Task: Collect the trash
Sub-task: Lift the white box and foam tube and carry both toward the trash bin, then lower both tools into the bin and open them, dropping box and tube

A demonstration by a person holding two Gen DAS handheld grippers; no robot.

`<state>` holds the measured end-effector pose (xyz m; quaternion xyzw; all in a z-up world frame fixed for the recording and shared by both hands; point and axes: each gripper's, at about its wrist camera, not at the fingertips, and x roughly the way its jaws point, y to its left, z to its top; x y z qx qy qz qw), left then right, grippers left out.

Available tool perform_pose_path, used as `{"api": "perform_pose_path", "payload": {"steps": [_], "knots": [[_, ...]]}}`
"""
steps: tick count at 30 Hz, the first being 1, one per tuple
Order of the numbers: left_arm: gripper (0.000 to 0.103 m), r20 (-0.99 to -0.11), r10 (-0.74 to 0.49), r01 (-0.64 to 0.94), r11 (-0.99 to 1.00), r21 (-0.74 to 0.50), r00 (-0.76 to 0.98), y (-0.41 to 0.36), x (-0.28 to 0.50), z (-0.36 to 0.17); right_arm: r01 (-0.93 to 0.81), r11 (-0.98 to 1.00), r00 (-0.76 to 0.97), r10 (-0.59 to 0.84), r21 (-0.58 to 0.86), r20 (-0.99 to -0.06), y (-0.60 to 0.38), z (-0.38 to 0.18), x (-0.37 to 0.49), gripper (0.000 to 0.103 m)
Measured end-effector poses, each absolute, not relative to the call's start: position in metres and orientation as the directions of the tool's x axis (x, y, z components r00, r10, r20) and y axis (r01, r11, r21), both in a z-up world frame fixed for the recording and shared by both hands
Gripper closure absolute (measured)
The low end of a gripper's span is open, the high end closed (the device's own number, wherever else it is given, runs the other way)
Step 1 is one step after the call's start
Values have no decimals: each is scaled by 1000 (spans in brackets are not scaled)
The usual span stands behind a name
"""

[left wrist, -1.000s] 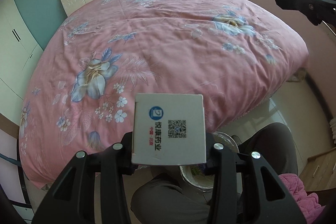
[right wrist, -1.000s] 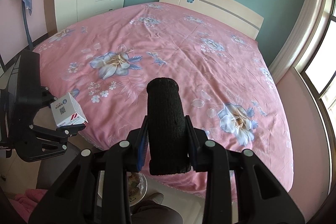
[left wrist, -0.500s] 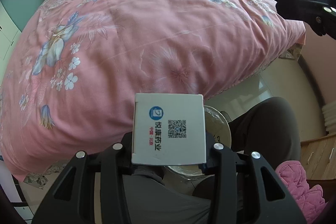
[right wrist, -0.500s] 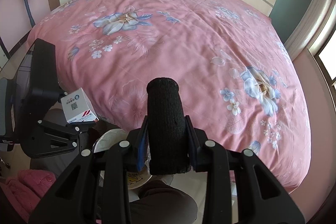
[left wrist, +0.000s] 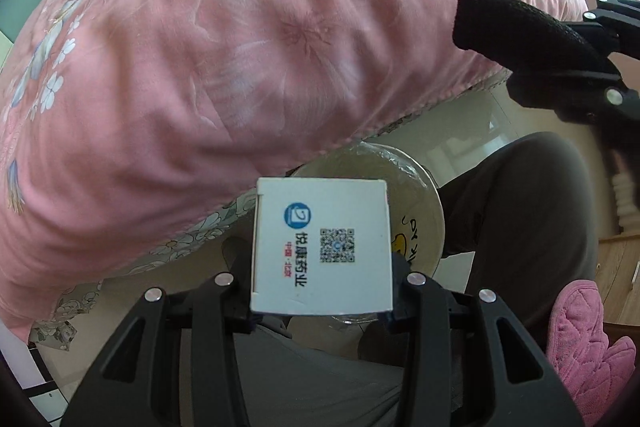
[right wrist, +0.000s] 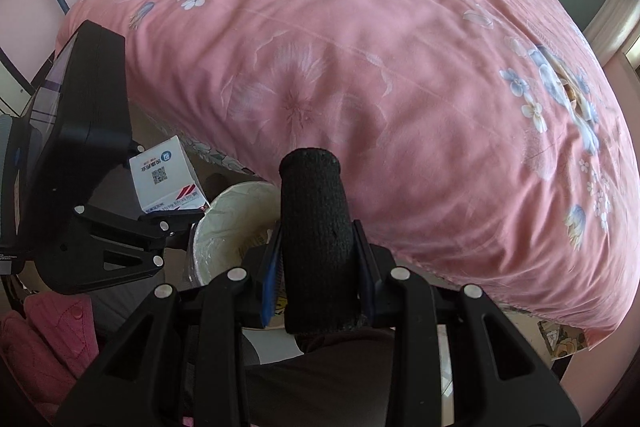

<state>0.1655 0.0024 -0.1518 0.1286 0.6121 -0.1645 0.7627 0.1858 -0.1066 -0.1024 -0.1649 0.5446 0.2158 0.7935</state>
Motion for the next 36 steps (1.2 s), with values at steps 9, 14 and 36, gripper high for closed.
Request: {"api": "perform_pose_path", "payload": {"steps": [9,14,36], "knots": [[58,-991,-100,407,912,-57,86,-3,157,-205,-500,865,191,158,43,-969,-108,-172,178,70],[58,-996,-82,425,904,-55,47,-8,156,-229,-491,867,110,163,89,-980,-103,-209,173,70],[58,-983,-123,259,953,-156,-139,17,178,-333,-408,898,-134,119,164,-984,-85,-334,172,69]]}}
